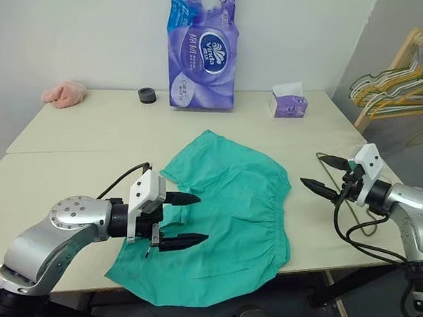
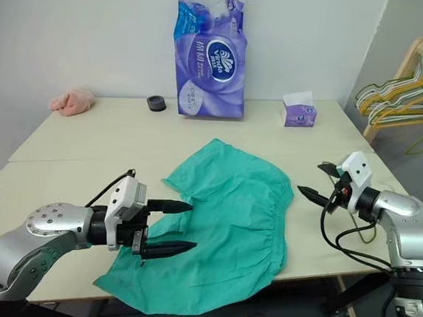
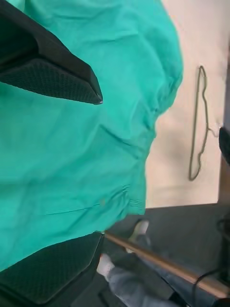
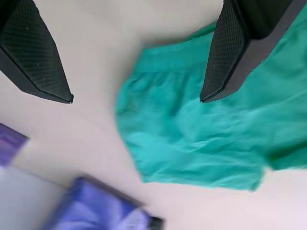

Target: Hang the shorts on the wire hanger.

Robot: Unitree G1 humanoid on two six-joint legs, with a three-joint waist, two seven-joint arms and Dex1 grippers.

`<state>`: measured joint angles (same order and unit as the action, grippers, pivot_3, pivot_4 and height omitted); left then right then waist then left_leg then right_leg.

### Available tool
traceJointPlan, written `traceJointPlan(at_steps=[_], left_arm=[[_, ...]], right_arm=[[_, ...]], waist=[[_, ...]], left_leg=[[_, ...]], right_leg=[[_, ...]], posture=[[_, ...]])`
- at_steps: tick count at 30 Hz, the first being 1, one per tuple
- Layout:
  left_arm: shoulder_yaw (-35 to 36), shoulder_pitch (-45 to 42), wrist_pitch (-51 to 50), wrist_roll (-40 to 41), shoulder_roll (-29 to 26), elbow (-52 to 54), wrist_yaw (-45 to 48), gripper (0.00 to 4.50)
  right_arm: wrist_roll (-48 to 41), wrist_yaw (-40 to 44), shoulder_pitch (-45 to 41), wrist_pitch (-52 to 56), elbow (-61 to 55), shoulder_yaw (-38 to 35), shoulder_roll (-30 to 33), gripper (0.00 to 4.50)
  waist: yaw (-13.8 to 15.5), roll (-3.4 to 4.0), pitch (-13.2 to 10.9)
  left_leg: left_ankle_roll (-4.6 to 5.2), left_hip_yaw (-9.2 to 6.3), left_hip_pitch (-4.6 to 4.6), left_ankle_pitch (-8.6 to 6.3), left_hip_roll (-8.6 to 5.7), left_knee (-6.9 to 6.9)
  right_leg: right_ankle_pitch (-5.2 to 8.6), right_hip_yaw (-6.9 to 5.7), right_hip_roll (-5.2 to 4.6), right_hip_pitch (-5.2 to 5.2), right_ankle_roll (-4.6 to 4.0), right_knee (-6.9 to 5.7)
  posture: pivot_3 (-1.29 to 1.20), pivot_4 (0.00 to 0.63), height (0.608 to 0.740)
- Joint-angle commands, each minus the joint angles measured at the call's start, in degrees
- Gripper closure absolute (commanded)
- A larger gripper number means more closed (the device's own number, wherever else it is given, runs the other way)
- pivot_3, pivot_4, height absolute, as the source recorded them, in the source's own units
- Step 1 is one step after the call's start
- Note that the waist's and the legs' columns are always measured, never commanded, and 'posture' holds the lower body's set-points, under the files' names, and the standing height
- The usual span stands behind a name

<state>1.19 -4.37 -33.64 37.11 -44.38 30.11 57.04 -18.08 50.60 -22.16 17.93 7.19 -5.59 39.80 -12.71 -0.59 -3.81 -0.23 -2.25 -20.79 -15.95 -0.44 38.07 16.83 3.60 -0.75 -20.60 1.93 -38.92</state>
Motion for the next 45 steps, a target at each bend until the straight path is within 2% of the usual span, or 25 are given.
traceJointPlan(at_steps=[1, 4, 12, 20, 26, 30, 40, 41, 45], left_arm=[[-1.0, -3.5, 1.0, -0.8, 1.3, 0.1, -1.1, 0.02], [-3.3, -8.5, 1.6, -3.8, 3.2, -2.9, -3.0, 0.02], [-6.2, -17.3, -0.9, -4.6, 6.5, -5.2, -4.7, 0.02], [-6.6, -20.2, -0.2, -5.8, 5.7, -6.9, -2.5, 0.02], [-6.6, -20.7, 0.2, -6.6, 5.6, -7.3, -1.9, 0.02], [-6.7, -21.0, 0.6, -7.5, 5.5, -7.6, -1.7, 0.0], [-5.5, -20.3, 0.2, -8.0, 5.3, -7.1, -1.9, 0.0], [-5.3, -20.2, 0.1, -8.0, 5.2, -7.2, -1.9, 0.0], [-4.6, -19.9, -0.6, -8.0, 4.6, -7.8, -2.2, 0.0]], right_arm=[[1.8, -9.3, -0.5, -0.1, 3.5, -4.1, -2.3, 0.0], [3.4, -18.1, -2.2, 0.9, 10.4, -7.1, -4.2, 0.0], [7.1, -29.0, -6.6, -0.7, 23.8, -8.6, -5.3, 0.0], [7.8, -28.8, -13.9, 1.3, 41.9, -8.5, -3.7, 0.0], [12.2, -27.7, -18.6, 3.0, 51.6, -3.9, -3.4, 0.0], [13.4, -26.9, -20.8, 5.3, 56.1, -2.6, -4.1, 0.92], [13.0, -29.4, -22.1, 5.4, 60.1, -4.3, -5.4, 4.3], [13.1, -29.4, -22.0, 5.1, 60.0, -4.2, -5.5, 4.46], [13.8, -28.4, -21.7, 3.3, 58.6, -3.2, -6.0, 4.46]], waist=[[0.0, 0.01, 0.0], [0.0, 0.01, 0.0], [-1.9, 0.02, 0.0], [-3.6, 0.03, 0.0], [-4.6, -0.04, 0.0], [-4.7, -0.24, 0.1], [-4.5, -0.84, 0.5], [-4.5, -0.85, 0.5], [-4.5, -0.85, 0.5]], left_leg=[[-0.01, 0.03, -0.01, -0.01, -0.01, 0.0], [-0.01, 0.12, 0.0, 0.0, -0.06, 0.04], [0.0, 0.49, 0.0, 0.0, -0.02, 0.0], [0.01, 0.61, 0.01, -0.01, 0.03, -0.06], [0.0, 0.6, 0.02, -0.01, 0.04, -0.07], [0.0, 0.54, 0.07, -0.01, 0.04, -0.06], [-0.11, 0.34, 0.26, -0.08, 0.04, -0.06], [-0.12, 0.34, 0.26, -0.09, 0.04, -0.06], [-0.12, 0.28, 0.25, -0.09, 0.06, -0.06]], right_leg=[[0.0, 0.03, 0.0, -0.03, 0.0, 0.0], [-0.01, 0.09, 0.01, 0.0, 0.03, -0.01], [-0.05, 0.47, 0.3, -0.12, 0.1, 0.0], [-0.04, 0.56, 0.37, -0.17, 0.11, 0.01], [-0.02, 0.55, 0.38, -0.14, 0.14, 0.06], [-0.02, 0.5, 0.38, -0.01, 0.15, 0.14], [-0.04, 0.36, 0.36, 0.42, 0.16, 0.52], [-0.05, 0.36, 0.35, 0.43, 0.18, 0.55], [-0.14, 0.31, 0.36, 0.54, 0.29, 0.81]], posture=[[-0.28, 0.031, 0.74], [-0.29, 0.031, 0.74], [-0.29, 0.034, 0.74], [-0.29, 0.033, 0.74], [-0.29, 0.032, 0.74], [-0.29, 0.031, 0.74], [-0.27, 0.027, 0.74], [-0.27, 0.027, 0.74], [-0.27, 0.02, 0.74]])
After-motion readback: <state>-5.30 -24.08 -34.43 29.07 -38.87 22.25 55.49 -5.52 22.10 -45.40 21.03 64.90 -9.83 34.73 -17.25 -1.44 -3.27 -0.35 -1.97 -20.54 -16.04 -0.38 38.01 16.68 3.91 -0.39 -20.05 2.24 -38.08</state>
